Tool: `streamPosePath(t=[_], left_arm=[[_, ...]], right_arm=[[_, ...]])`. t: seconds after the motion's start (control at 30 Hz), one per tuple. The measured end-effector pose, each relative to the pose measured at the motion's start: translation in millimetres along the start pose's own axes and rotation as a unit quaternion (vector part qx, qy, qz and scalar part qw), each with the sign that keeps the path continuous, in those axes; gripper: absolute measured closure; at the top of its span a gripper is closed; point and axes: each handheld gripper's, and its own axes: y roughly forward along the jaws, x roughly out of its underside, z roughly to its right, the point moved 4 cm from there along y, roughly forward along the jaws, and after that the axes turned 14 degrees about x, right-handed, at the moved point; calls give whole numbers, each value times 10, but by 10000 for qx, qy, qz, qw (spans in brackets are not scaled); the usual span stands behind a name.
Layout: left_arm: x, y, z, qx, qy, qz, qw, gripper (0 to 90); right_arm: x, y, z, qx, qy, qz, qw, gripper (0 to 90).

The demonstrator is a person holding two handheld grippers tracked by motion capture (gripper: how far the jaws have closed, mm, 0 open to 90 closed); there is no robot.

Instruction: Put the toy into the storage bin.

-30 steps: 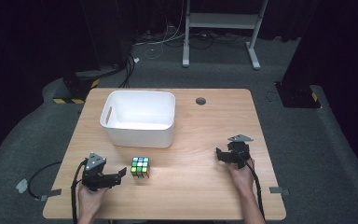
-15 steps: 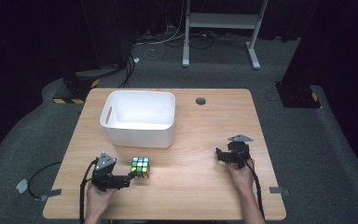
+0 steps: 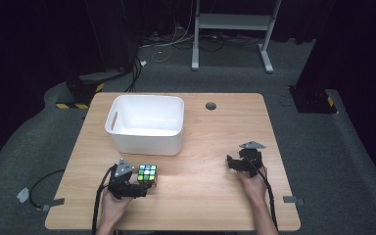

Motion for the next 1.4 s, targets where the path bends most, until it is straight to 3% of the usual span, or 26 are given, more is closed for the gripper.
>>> streamPosePath(t=[0.73,1.03,1.4], left_arm=[[1,231,1,-28,134,25,9999,33],[8,322,-4,-139,123,46,9998,76],[38,401,22,-418,249,-38,9988,153]], right_arm=[[3,-5,-8,25,21,-5,10000,191],[4,-7,-10,26,17,-7,10000,192],[6,-10,-14,27,29,-11,10000,192]])
